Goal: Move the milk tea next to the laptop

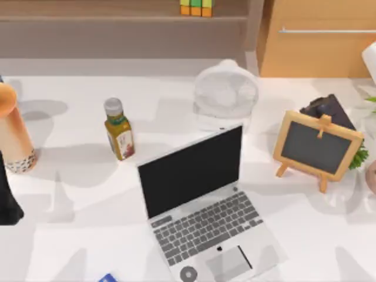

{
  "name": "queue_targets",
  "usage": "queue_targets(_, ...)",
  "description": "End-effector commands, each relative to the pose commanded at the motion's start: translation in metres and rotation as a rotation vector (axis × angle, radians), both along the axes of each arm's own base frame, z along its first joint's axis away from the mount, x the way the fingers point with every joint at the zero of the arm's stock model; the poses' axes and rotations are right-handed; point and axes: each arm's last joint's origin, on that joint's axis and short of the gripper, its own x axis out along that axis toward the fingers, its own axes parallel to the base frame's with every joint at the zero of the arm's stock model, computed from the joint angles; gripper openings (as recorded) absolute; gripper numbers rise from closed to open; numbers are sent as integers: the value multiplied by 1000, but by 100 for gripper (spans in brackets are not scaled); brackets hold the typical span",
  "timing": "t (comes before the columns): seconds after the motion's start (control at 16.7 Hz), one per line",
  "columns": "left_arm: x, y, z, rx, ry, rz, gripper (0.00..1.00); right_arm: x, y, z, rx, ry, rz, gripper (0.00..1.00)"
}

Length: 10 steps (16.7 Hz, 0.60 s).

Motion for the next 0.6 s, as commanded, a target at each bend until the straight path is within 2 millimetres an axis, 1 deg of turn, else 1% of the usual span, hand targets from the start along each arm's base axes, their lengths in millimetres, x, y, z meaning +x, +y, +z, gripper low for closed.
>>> queue_targets(0.3,4,1,1,3,2,3,100,0,0,0,0,0,0,100)
queue_targets(0.6,24,7,-3,9,43,4,100,0,0,0,0,0,0,100)
